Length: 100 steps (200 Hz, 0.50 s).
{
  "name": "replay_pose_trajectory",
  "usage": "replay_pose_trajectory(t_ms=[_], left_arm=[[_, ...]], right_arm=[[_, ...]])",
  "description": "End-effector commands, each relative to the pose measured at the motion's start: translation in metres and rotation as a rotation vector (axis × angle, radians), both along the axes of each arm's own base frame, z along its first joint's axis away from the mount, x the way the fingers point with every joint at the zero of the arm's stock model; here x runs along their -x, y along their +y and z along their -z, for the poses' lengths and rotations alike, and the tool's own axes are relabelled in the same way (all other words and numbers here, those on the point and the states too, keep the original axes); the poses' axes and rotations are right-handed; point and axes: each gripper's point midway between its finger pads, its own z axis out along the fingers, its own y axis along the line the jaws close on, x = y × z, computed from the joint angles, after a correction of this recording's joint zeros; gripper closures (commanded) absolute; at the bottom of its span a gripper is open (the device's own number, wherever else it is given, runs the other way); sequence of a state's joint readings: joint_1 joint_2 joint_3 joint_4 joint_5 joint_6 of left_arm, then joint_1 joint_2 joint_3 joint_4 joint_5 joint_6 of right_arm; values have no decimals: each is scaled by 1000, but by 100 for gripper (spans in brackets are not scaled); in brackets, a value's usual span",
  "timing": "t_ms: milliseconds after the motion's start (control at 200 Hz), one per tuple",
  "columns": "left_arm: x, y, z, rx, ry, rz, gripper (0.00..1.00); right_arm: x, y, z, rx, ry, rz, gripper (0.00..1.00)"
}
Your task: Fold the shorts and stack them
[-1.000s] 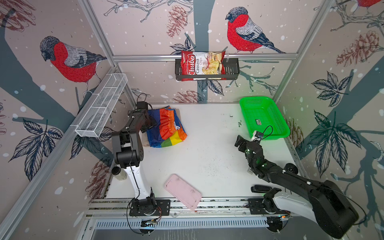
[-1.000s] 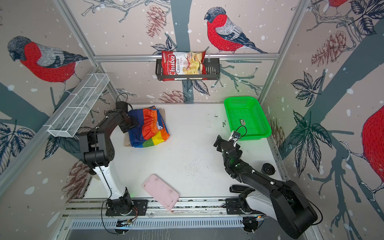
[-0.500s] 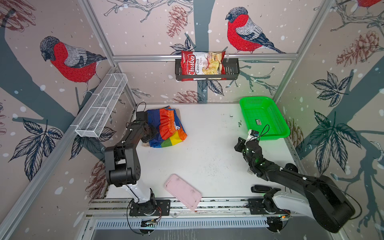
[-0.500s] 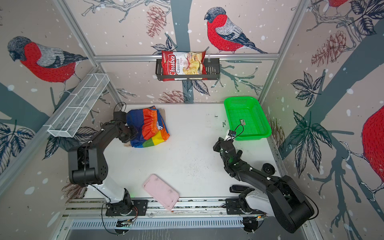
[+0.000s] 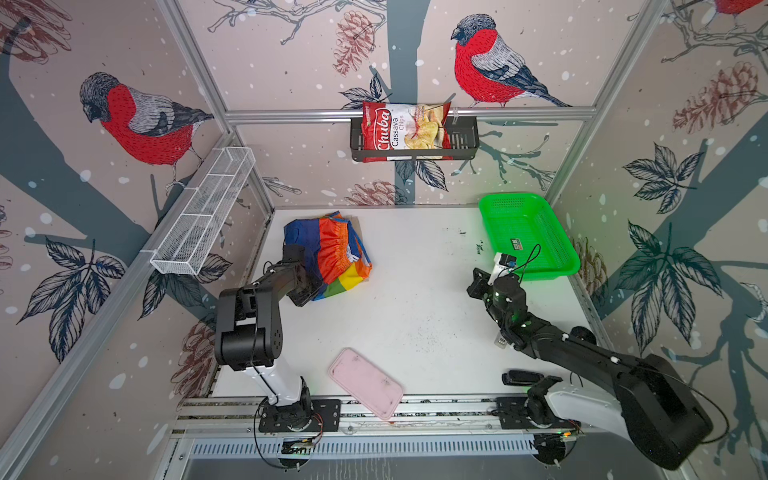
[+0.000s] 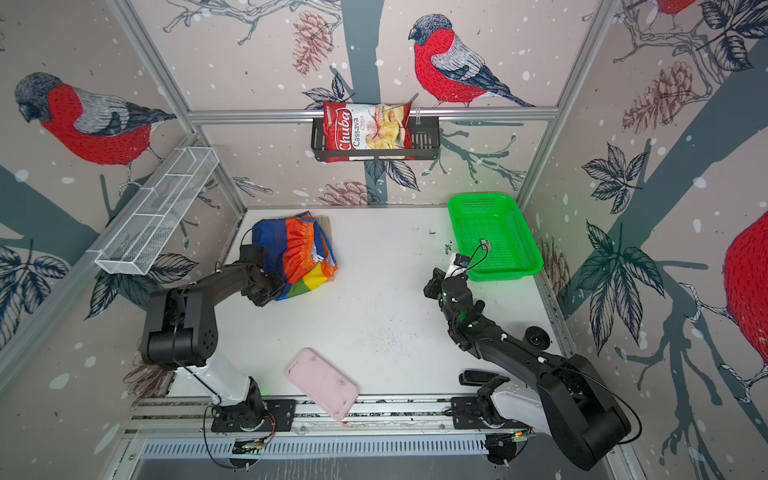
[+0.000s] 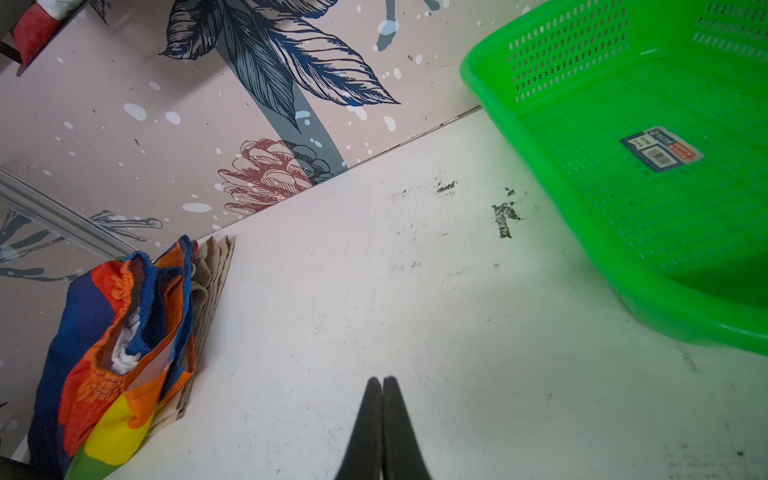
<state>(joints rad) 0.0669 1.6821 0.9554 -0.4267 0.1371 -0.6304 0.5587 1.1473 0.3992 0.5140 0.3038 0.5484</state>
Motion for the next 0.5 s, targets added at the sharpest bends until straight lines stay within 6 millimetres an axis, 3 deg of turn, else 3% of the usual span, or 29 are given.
replay_pose_trajectory(t_ms=[0, 75, 260, 315, 340, 375, 495], left_arm=[[-5, -41, -37, 148, -46, 87, 100], [-27, -51, -77, 212, -117, 127, 100], [-84, -43, -159, 157, -278, 158, 89], [-98, -39, -168, 143, -305, 152, 89], [-105, -36, -171, 138, -313, 145, 89], [-115, -28, -171, 136, -317, 125, 89], [-149, 8, -165, 166, -323, 27, 95]], right_arm=[[-1, 1, -7, 2, -19, -2, 90], [-3, 2, -7, -1, -21, -3, 85], [-11, 21, -12, -38, -25, -64, 82], [-11, 48, -26, -70, -64, -193, 73], [-14, 63, -22, -70, -47, -248, 72], [-18, 87, -27, -71, -40, -324, 75], [-26, 175, -14, 79, 37, -489, 90]])
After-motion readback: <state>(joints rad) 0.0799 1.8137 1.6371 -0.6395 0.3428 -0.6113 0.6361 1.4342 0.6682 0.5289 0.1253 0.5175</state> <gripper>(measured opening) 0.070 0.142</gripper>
